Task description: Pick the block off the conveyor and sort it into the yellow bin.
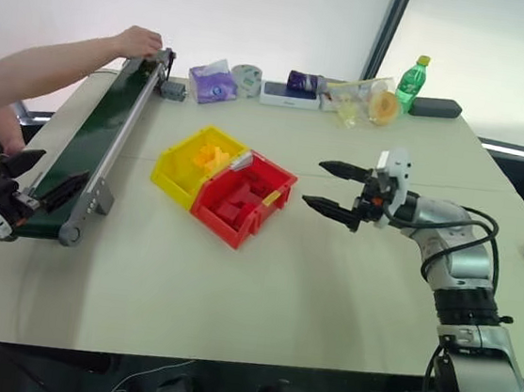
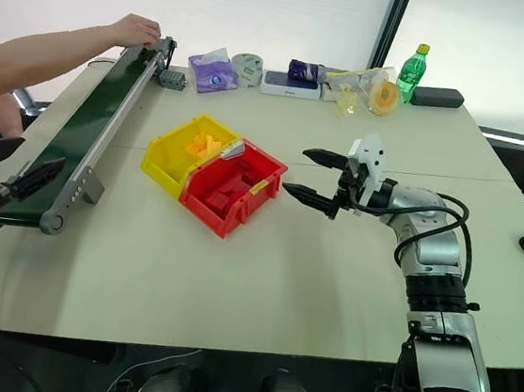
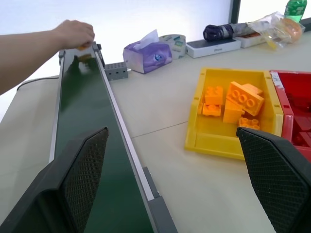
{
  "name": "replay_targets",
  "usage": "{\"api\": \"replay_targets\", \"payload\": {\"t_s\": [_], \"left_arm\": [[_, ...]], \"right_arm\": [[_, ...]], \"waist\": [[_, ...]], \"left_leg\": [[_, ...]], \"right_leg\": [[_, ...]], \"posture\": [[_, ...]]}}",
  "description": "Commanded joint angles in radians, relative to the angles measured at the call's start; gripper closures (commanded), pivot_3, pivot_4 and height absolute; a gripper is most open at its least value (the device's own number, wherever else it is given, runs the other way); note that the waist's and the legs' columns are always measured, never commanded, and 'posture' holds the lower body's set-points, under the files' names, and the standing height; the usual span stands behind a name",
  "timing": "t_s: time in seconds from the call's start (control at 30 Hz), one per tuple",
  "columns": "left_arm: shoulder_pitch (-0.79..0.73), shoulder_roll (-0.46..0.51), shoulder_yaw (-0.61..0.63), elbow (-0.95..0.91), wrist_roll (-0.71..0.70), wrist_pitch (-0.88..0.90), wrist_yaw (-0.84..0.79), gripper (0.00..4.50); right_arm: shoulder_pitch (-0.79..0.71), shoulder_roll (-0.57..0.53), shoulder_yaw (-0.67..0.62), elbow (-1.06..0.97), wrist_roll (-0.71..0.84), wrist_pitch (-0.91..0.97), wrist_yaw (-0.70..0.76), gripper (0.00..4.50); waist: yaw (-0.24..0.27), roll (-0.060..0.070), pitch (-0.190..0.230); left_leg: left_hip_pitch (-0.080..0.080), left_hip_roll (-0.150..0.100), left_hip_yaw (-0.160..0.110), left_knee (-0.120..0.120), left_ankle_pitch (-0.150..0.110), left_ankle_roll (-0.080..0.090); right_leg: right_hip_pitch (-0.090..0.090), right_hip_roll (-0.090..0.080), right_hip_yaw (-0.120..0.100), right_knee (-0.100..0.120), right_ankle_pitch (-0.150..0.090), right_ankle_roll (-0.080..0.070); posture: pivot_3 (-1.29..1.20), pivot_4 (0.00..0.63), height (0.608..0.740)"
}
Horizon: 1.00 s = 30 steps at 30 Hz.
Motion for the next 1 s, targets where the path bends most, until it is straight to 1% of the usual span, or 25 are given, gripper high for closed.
{"api": "replay_targets", "payload": {"t_s": [0.03, 0.2, 1.0], "left_arm": [[-0.002, 0.006, 0.008, -0.025, -0.013, -0.017, -0.005, 0.04], [-0.011, 0.025, 0.001, -0.008, 0.007, -0.002, 0.013, 0.04], [0.003, 0.015, -0.009, -0.017, 0.004, -0.043, -0.006, 0.04]], "right_arm": [[-0.029, -0.01, -0.029, -0.005, 0.0, -0.032, 0.009, 0.0], [-0.018, -0.006, -0.03, -0.005, -0.002, -0.045, 0.01, 0.0], [-0.025, -0.002, -0.025, -0.018, -0.005, -0.032, -0.002, 0.0]], "waist": [[0.0, 0.0, 0.0], [0.0, 0.0, 0.0], [0.0, 0.0, 0.0]], "left_leg": [[0.0, 0.0, 0.0, 0.0, 0.0, 0.0], [0.0, 0.0, 0.0, 0.0, 0.0, 0.0], [0.0, 0.0, 0.0, 0.0, 0.0, 0.0]], "right_leg": [[0.0, 0.0, 0.0, 0.0, 0.0, 0.0], [0.0, 0.0, 0.0, 0.0, 0.0, 0.0], [0.0, 0.0, 0.0, 0.0, 0.0, 0.0]], "posture": [[0.0, 0.15, 0.74], [0.0, 0.15, 0.74], [0.0, 0.15, 0.74]]}}
